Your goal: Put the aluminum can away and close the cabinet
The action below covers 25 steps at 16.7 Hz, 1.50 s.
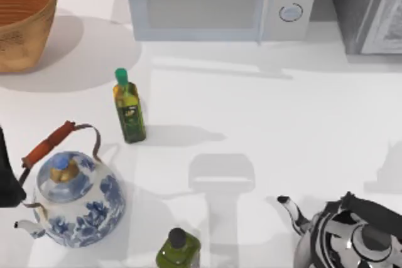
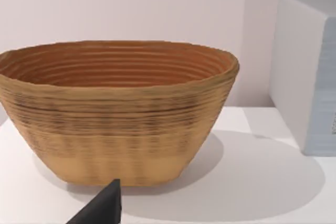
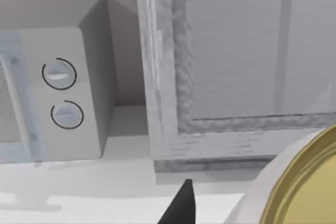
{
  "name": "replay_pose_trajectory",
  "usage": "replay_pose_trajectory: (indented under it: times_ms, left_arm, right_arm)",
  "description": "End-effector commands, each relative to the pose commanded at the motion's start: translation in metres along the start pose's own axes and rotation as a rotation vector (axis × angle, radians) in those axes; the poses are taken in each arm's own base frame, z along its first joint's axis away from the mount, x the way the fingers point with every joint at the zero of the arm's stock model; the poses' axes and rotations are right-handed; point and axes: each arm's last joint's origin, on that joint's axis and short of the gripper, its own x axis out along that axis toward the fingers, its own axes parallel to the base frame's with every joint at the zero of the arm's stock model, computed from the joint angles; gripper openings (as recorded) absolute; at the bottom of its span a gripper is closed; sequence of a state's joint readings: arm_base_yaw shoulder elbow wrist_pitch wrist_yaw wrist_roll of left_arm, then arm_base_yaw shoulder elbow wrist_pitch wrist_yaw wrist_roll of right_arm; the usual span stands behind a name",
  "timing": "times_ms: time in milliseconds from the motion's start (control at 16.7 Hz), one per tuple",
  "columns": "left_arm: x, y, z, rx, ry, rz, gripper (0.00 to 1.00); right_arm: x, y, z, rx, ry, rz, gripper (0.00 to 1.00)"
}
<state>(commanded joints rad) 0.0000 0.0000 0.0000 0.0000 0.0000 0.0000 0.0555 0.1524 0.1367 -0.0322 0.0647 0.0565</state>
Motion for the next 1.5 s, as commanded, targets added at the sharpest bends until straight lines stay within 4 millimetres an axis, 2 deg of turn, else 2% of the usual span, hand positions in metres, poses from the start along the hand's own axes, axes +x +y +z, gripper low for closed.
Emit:
replay_pose_trajectory:
  times_ms: [180,300,600,780,900,1020,1320,1500]
  left_arm:
    - [0.0,0.0,0.0,0.0,0.0,0.0,1.0]
    - [0.0,0.0,0.0,0.0,0.0,0.0,1.0]
    - [0.0,0.0,0.0,0.0,0.0,0.0,1.0]
    - [0.0,0.0,0.0,0.0,0.0,0.0,1.0]
    - [0.0,0.0,0.0,0.0,0.0,0.0,1.0]
    - [0.0,0.0,0.0,0.0,0.0,0.0,1.0]
    - [0.0,0.0,0.0,0.0,0.0,0.0,1.0]
    - [0.0,0.0,0.0,0.0,0.0,0.0,1.0]
  right_arm:
    - [-0.002,-0.005,-0.025,-0.04,-0.04,0.008,0.0]
    - [-0.002,-0.006,-0.031,-0.052,-0.047,0.01,0.0]
    - [-0.002,-0.006,-0.032,-0.049,-0.042,0.012,0.0]
    - [-0.003,-0.003,-0.017,-0.048,-0.025,0.026,0.0]
    - [-0.002,0.0,0.006,-0.047,-0.002,0.037,0.0]
    - [0.002,0.004,0.039,-0.049,0.025,0.043,0.0]
    - [0.029,0.019,0.156,-0.058,0.027,0.032,0.0]
    - [0.057,0.03,0.209,-0.067,0.042,0.017,0.0]
